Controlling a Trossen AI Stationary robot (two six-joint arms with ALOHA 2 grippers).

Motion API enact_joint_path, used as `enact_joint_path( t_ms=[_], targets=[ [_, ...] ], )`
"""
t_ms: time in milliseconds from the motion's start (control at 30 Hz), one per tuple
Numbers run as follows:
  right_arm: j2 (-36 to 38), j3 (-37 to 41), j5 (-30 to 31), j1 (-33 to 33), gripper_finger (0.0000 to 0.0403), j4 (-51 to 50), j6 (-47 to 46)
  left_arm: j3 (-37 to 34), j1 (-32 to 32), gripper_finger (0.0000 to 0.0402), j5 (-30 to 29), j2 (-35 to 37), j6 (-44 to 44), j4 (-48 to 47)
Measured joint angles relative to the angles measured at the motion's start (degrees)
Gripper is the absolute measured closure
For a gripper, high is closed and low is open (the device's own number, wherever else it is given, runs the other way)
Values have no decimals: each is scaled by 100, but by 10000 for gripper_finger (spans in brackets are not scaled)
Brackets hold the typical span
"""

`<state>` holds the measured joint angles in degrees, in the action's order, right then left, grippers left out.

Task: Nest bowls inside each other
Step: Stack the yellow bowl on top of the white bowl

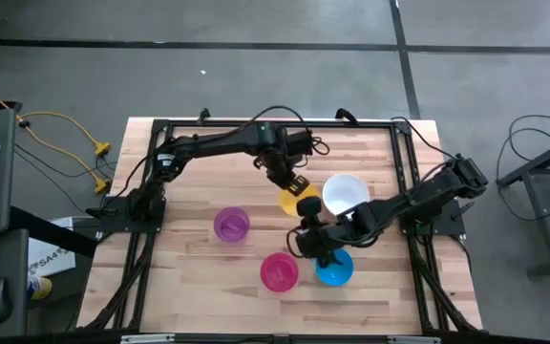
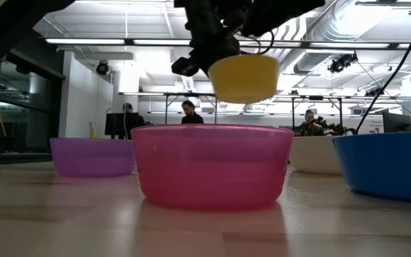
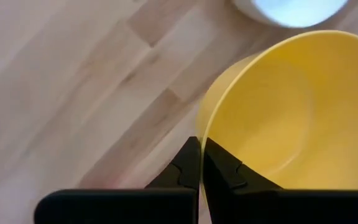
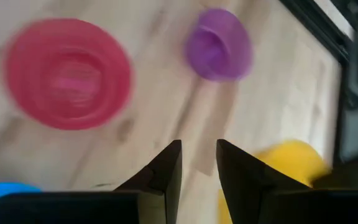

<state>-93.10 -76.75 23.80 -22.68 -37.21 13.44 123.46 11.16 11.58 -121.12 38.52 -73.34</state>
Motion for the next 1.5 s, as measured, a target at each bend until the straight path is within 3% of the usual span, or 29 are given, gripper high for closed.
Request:
enact_joint_path(
  t_ms=[367,700,867,1233,1500],
  targets=[
    [-11,0,751,-130,310,-237,-1205,0,-74,401,-78,-2,527,-6],
    [-573,4,1524,-434,310,-535,-1150,0,-169,401,-41,-2,826,-4],
    [-771,4,2348,-507,310,-647,-998,0,-221,401,-209,-2,826,-8],
    [-752,-574,2725,-511,310,-934,-1041,0,-254,401,-495,-2,1012,-9],
    [-752,-632,2223,-415,310,-1252,-1571,0,-385,401,-603,-2,1042,-65]
  ],
)
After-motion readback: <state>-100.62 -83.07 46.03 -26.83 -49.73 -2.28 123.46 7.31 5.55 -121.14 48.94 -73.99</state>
